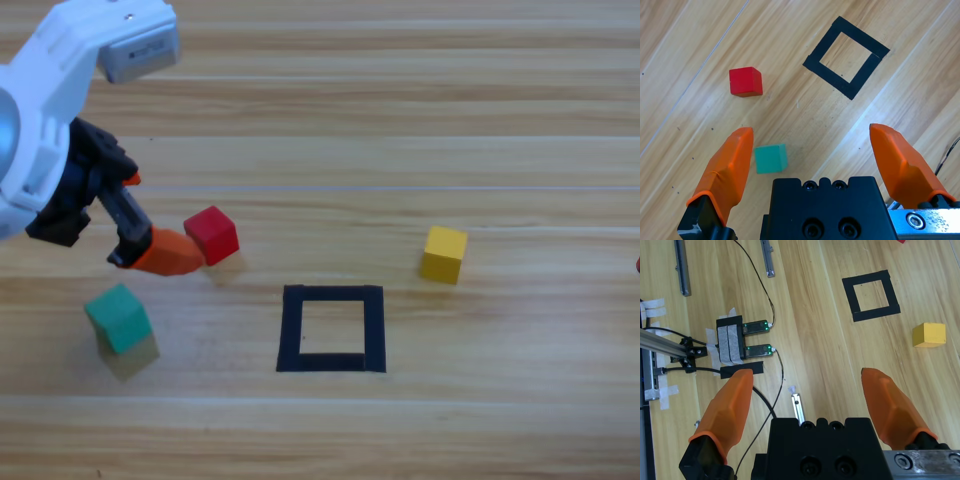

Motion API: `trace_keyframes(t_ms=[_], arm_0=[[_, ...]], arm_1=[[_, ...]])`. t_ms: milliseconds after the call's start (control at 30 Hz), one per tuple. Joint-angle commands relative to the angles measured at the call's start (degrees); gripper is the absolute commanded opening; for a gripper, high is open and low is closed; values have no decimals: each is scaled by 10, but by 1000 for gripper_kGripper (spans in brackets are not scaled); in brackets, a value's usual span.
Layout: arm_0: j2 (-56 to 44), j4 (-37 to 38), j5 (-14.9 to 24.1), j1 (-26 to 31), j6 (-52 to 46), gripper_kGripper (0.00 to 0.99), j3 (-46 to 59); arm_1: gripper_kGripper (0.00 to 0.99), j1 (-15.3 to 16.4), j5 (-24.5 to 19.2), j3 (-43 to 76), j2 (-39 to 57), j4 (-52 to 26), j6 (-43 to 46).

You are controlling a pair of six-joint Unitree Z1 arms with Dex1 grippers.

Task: Stack the blocks in the rectangular block: red at the bottom, yellow in the middle, green on top

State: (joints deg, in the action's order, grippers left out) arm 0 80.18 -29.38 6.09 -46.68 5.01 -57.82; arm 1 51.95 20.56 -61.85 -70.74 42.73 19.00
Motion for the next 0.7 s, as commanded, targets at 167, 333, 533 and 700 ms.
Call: trace_keyframes(t_ms=[167,333,533,700], arm_0=[[10,4,5,-12,-30,990,17],[2,2,3,-12,-29,990,23],[6,5,13,-12,-43,990,23],[50,11,88,-12,-200,979,-29]], arm_1=[[953,15,-2,19,-27,5,3],[953,13,-47,18,-26,-7,-60],[953,-3,-218,18,-36,-70,-285],[953,-3,-297,29,-63,-91,-375]])
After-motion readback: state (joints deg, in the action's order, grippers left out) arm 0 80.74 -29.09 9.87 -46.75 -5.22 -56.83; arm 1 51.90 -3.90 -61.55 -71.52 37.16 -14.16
